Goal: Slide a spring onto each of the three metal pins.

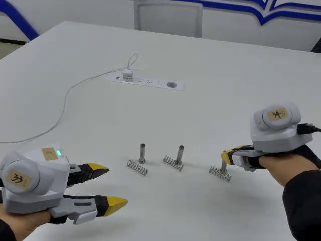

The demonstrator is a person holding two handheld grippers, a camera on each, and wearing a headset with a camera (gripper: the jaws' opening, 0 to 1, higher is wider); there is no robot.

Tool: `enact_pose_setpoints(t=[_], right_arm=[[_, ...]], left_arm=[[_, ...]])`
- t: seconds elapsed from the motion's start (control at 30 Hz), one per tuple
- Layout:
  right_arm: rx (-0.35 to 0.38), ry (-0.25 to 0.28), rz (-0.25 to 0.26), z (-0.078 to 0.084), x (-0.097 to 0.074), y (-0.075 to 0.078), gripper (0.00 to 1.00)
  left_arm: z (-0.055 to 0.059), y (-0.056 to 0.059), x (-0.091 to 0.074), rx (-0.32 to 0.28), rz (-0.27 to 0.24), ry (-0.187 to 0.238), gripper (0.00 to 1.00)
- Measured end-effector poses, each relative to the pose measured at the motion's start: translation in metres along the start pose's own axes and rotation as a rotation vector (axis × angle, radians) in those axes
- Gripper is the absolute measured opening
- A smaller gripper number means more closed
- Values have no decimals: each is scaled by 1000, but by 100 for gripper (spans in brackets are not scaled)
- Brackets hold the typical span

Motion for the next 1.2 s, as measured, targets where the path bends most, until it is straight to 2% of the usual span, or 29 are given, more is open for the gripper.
enact_pose_setpoints(t=[0.73, 0.87, 1.03, 1.2], right_arm=[[-42, 5, 0, 9, -6, -1, 12], [-50, -13, -8, 17, -9, 0, 14], [-84, -61, -48, 30, -7, 0, 15], [-127, -82, -80, 35, -2, -1, 15]], left_arm=[[1, -1, -1, -2, 3, 1, 52], [1, 0, 0, -1, 7, 0, 52], [1, 1, 1, 2, 16, -6, 52], [2, 2, 1, 2, 22, -15, 52]])
Point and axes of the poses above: the centre of the closed fingertips' face, and the gripper's own axes: x roughly forward along the fingers, y roughly to its right, z roughly out of its underside, the point moved 10 cm from there along -x, roughly backward along the fingers, and after that the axes turned 2 degrees about y, right-handed, at the moved point
